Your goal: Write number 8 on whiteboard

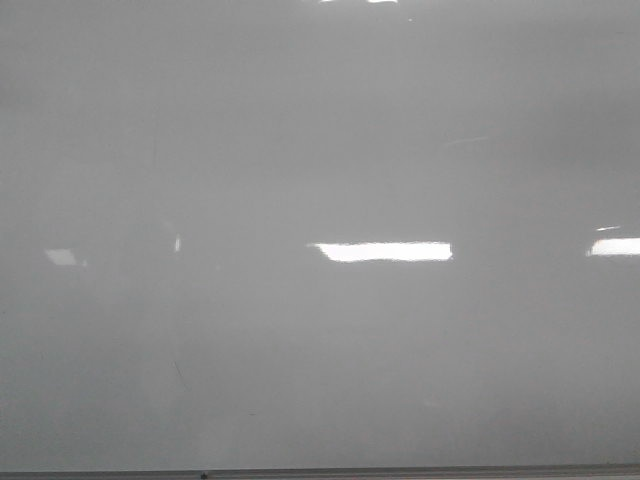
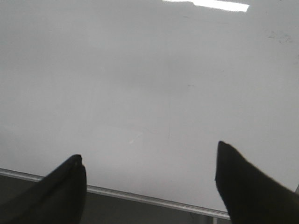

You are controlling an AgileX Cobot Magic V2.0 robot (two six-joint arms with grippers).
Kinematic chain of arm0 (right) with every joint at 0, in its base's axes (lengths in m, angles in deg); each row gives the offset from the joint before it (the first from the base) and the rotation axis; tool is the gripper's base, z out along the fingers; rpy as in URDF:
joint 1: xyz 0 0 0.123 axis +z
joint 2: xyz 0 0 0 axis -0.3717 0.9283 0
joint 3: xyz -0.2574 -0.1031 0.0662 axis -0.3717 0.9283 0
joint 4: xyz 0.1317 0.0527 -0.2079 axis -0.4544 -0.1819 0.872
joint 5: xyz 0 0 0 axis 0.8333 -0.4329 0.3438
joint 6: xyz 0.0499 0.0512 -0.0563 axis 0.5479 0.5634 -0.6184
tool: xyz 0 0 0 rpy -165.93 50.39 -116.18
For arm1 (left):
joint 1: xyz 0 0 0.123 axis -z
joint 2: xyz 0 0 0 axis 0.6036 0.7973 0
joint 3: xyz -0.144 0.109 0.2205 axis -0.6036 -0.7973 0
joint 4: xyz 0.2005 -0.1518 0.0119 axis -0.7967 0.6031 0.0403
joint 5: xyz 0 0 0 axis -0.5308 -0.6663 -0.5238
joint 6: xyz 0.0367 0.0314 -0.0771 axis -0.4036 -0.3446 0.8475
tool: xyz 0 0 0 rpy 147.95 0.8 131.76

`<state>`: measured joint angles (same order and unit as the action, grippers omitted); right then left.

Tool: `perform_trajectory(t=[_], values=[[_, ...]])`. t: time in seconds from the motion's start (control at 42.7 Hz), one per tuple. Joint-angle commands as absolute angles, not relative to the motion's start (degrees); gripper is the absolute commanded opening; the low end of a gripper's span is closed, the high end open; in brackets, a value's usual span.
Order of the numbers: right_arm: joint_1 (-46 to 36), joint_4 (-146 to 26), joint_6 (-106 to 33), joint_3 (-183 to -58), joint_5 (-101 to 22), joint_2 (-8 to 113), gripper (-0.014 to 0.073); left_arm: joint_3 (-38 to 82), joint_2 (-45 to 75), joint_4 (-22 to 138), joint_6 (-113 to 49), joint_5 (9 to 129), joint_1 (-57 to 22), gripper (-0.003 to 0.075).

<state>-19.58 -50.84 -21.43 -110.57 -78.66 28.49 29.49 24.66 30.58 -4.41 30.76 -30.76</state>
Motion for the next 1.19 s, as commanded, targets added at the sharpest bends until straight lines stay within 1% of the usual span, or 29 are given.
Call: perform_trajectory(t=[0.0, 0.187, 0.304, 0.445, 0.539, 0.656, 0.726, 0.843, 0.96, 1.171], values=[[-19.64, -50.62, -21.99, -112.32, -75.79, 28.57, 0.059, 34.65, 23.66, 33.14, -10.59, 25.5, -27.01, -0.0021], [-19.64, -50.62, -22.35, -112.32, -78.41, 28.72, 0.059, 36.51, 26.75, 39.53, -20.53, 20.57, -18.12, -0.002], [-19.64, -50.68, -23.56, -112.32, -80.57, 28.72, 0.059, 36.99, 30.1, 40.31, -24.78, 17.39, -11.48, -0.0021], [-19.64, -53.57, -26.5, -112.32, -81.83, 28.76, 0.059, 36.99, 33.4, 40.31, -27.53, 17.1, -3.26, -0.0021], [-19.64, -59.41, -31.95, -112.32, -83.25, 30.51, 0.059, 36.99, 35.53, 40.31, -29.07, 18.2, 3.4, -0.0021], [-18.47, -68.13, -43.07, -112.32, -84.15, 34.39, 0.059, 36.99, 36.37, 40.31, -29.07, 18.75, 8.89, -0.0021], [-15.6, -73.49, -52.78, -112.32, -85.12, 37.6, 0.059, 36.99, 36.37, 40.31, -29.07, 18.75, 11.19, -0.002], [-7.09, -76.57, -62.25, -112.43, -85.28, 43.37, 0.059, 36.99, 36.37, 40.31, -29.07, 18.75, 13.56, -0.0021], [2.83, -76.5, -64.64, -113.3, -82.38, 49.5, 0.059, 36.99, 36.37, 40.31, -31.07, 18.75, 13.96, -0.0021], [12.88, -76.44, -64.75, -118.29, -77.66, 56.75, 0.059, 36.99, 36.37, 40.31, -31.71, 18.75, 13.96, -0.0021]])
